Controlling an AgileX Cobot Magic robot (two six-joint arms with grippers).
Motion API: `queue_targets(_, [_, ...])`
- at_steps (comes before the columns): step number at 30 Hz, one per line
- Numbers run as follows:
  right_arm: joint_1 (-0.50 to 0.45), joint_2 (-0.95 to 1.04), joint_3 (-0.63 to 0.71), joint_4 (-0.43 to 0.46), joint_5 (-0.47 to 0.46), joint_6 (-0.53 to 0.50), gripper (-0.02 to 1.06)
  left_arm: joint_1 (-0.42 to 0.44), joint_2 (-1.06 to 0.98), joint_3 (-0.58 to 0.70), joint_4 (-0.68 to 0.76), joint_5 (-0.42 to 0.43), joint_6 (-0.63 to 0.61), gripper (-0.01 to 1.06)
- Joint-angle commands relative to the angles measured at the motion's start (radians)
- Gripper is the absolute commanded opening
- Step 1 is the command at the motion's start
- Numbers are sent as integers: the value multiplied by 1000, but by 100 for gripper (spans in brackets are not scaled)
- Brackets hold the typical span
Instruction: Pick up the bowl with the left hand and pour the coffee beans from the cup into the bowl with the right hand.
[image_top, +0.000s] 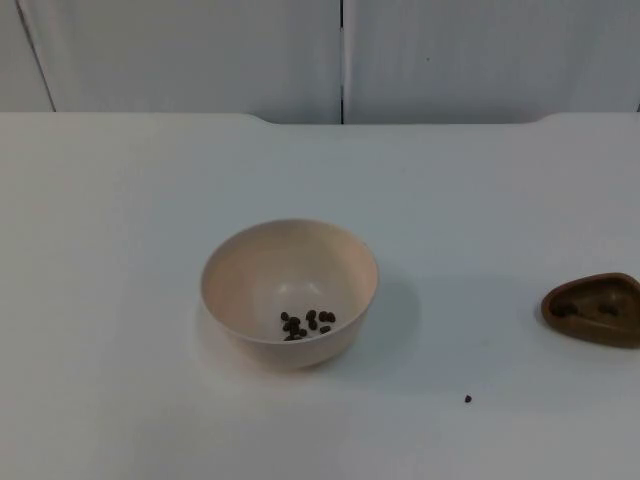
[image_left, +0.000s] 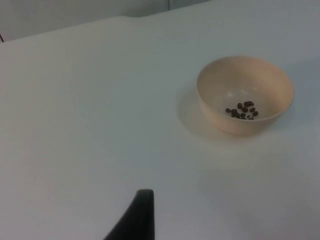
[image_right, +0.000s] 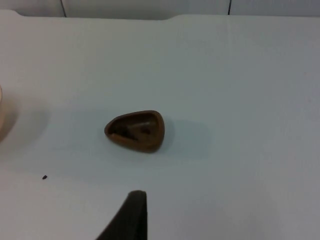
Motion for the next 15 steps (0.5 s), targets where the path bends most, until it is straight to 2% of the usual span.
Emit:
queue_targets(1, [-6,-4,2,-2,-8,-8,105,21,-5,4,5,-1,-8,105])
queue_targets(5, [-6,-4,2,-2,-8,-8,105,75,-5,4,5,-1,-8,105])
queue_targets(9, [-6,-4,2,-2,-8,-8,105,165,-5,4,5,-1,-8,105])
queue_targets(15, [-6,-4,2,-2,-8,-8,105,234,-5,4,5,-1,-8,105])
